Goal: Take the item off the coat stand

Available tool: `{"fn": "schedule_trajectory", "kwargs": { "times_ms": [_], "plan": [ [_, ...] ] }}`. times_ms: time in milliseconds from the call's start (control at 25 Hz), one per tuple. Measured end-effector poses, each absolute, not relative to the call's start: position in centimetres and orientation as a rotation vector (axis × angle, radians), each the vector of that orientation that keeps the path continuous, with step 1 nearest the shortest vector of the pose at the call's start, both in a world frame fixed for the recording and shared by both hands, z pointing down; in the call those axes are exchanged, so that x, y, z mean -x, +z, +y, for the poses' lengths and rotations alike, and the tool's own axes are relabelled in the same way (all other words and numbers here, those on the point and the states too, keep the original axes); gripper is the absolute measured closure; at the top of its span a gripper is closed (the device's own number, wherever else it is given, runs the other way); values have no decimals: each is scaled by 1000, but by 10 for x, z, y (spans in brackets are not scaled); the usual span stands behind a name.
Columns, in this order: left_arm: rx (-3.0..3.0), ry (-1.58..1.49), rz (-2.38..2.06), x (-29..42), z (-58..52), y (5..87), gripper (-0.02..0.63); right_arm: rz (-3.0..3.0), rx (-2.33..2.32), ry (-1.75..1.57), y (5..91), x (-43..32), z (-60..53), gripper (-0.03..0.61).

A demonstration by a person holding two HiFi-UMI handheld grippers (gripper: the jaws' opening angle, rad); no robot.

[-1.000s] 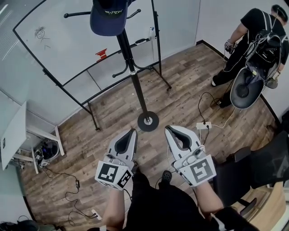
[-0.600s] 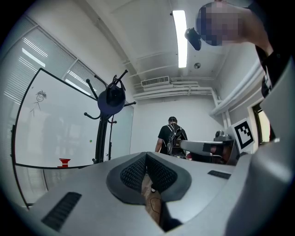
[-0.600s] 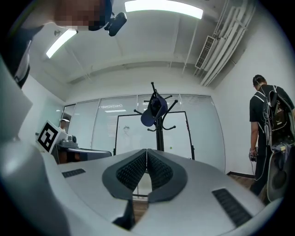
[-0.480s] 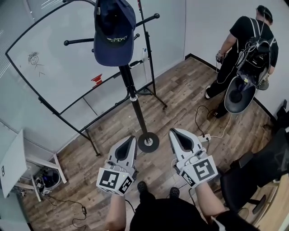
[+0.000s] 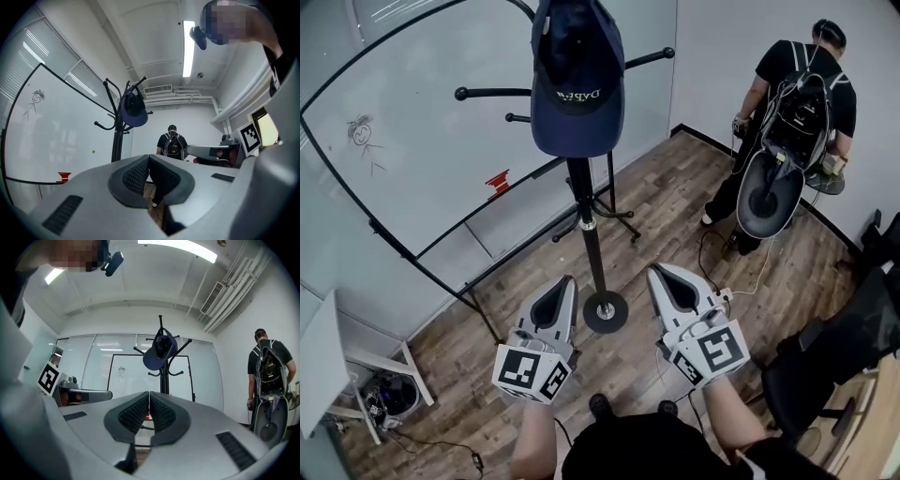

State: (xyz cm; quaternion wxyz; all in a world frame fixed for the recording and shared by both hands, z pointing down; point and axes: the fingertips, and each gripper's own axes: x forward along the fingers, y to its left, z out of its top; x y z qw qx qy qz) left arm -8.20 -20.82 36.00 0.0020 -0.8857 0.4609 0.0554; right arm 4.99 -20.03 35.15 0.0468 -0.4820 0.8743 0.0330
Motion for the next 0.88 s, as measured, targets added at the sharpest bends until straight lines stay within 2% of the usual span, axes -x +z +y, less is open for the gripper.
{"fn": "schedule_trajectory", "kwargs": {
  "times_ms": [520, 880],
  "plan": [
    [2856, 184, 1208, 113, -239, 344, 598, 2537, 1692, 231, 320, -16, -221, 548],
    [2863, 245, 1168, 125, -249, 334, 598, 2448, 1682, 284, 284, 4, -265, 546]
  ]
}}
